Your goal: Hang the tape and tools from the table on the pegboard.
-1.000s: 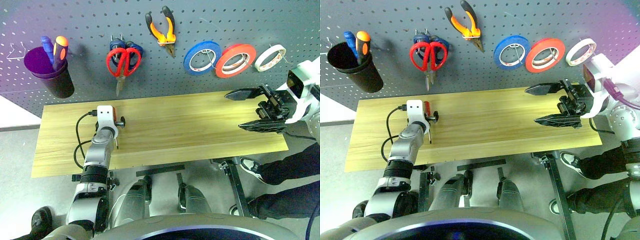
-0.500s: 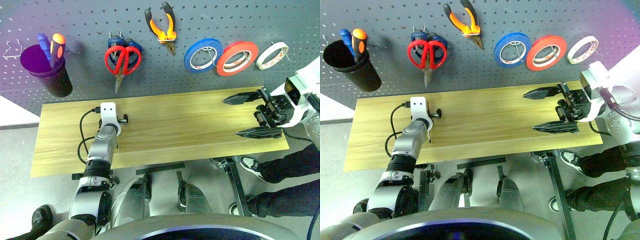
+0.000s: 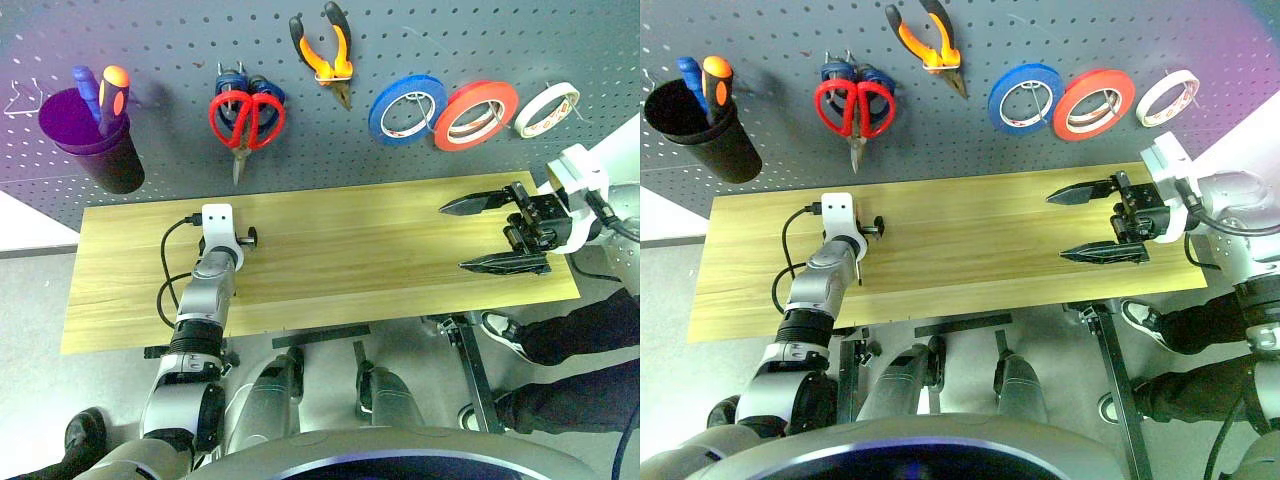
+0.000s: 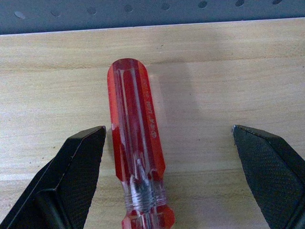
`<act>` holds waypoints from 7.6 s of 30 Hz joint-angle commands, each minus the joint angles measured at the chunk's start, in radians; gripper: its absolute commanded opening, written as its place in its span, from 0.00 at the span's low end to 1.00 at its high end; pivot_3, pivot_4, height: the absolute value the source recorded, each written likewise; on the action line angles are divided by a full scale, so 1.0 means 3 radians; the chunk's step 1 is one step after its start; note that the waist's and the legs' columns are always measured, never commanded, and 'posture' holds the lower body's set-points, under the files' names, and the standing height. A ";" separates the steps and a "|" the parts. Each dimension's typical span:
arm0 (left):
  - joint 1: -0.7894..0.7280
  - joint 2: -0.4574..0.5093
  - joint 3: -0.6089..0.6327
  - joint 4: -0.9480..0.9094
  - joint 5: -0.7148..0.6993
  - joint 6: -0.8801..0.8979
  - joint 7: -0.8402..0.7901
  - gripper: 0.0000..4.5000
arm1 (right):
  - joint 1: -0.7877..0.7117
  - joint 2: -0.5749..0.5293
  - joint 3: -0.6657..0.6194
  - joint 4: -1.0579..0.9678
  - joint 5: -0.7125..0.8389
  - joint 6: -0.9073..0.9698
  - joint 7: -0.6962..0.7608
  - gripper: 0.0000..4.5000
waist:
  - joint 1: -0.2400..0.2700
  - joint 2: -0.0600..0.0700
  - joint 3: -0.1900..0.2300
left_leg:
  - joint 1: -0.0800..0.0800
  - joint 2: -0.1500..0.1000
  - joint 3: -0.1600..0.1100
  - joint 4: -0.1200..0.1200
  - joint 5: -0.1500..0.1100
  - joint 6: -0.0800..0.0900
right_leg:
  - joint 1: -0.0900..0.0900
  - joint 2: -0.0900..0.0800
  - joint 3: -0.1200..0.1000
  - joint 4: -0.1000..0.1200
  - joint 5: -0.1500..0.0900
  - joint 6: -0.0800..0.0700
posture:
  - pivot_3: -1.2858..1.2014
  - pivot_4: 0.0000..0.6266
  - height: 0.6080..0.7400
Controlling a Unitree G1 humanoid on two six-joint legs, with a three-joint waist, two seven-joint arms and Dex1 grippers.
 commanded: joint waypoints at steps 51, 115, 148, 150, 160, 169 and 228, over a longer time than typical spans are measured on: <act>0.0746 -0.0079 -0.0131 -0.1649 -0.0013 0.0445 0.0137 0.21 | -0.0216 0.0152 -0.0098 0.0228 -0.0118 0.0010 0.0021 1.00 | 0.0011 0.0000 0.0001 | -0.0001 -0.0001 0.0001 -0.0020 0.0002 0.0003 | 0.0008 0.0000 -0.0013 -0.0035 0.0004 0.0005 | 0.49 0.60 1.00; 0.0359 0.0742 0.0112 -0.3843 0.0713 -0.0055 -0.0202 0.21 | -0.0663 0.0329 -0.0041 0.1065 0.0457 -0.0033 0.0021 1.00 | 0.0117 0.0002 -0.0044 | 0.0000 -0.0003 -0.0004 0.0001 0.0014 -0.0003 | 0.0011 0.0022 -0.0025 0.0005 0.0009 0.0011 | 0.55 0.35 1.00; -0.0685 0.1438 0.0406 -0.2570 0.0519 -0.0838 -0.0366 0.21 | -0.0196 0.0371 -0.0789 0.0427 0.0792 0.0314 0.0021 1.00 | 0.0105 0.0000 -0.0115 | 0.0002 0.0000 -0.0005 0.0036 0.0016 -0.0004 | 0.0011 0.0024 -0.0025 0.0031 0.0012 0.0011 | 0.54 0.32 1.00; -0.0715 0.1475 0.0401 -0.2381 0.0514 -0.1020 -0.0375 0.21 | -0.0185 0.0370 -0.0783 0.0388 0.0773 0.0323 0.0021 1.00 | 0.0105 -0.0001 -0.0120 | 0.0002 0.0000 -0.0005 0.0036 0.0016 -0.0004 | 0.0011 0.0024 -0.0024 0.0031 0.0012 0.0011 | 0.53 0.32 1.00; -0.0701 0.1469 0.0371 -0.1652 0.0471 -0.1676 -0.0340 0.21 | -0.0093 0.0298 -0.0886 0.0250 0.0814 0.0441 0.0021 1.00 | 0.0100 -0.0002 -0.0129 | 0.0002 0.0000 -0.0004 0.0038 0.0017 -0.0004 | 0.0011 0.0023 -0.0025 0.0031 0.0012 0.0011 | 0.52 0.33 1.00; -0.0734 0.1417 0.0329 -0.1236 0.0480 -0.1988 -0.0272 0.21 | 0.0034 0.0278 -0.1002 0.0037 0.0814 0.0550 0.0021 1.00 | 0.0097 -0.0002 -0.0133 | 0.0001 0.0000 -0.0004 0.0040 0.0017 -0.0003 | 0.0011 0.0022 -0.0025 0.0031 0.0012 0.0011 | 0.51 0.36 1.00; 0.0825 0.1079 0.0836 -0.2365 0.0022 -0.1096 -0.0208 0.65 | -0.0147 0.0269 -0.0726 0.0343 0.0615 0.0434 0.0021 1.00 | 0.0017 0.0000 -0.0134 | 0.0014 0.0009 0.0010 0.0035 0.0013 -0.0003 | 0.0007 0.0018 -0.0020 0.0038 0.0018 0.0004 | 0.53 0.41 1.00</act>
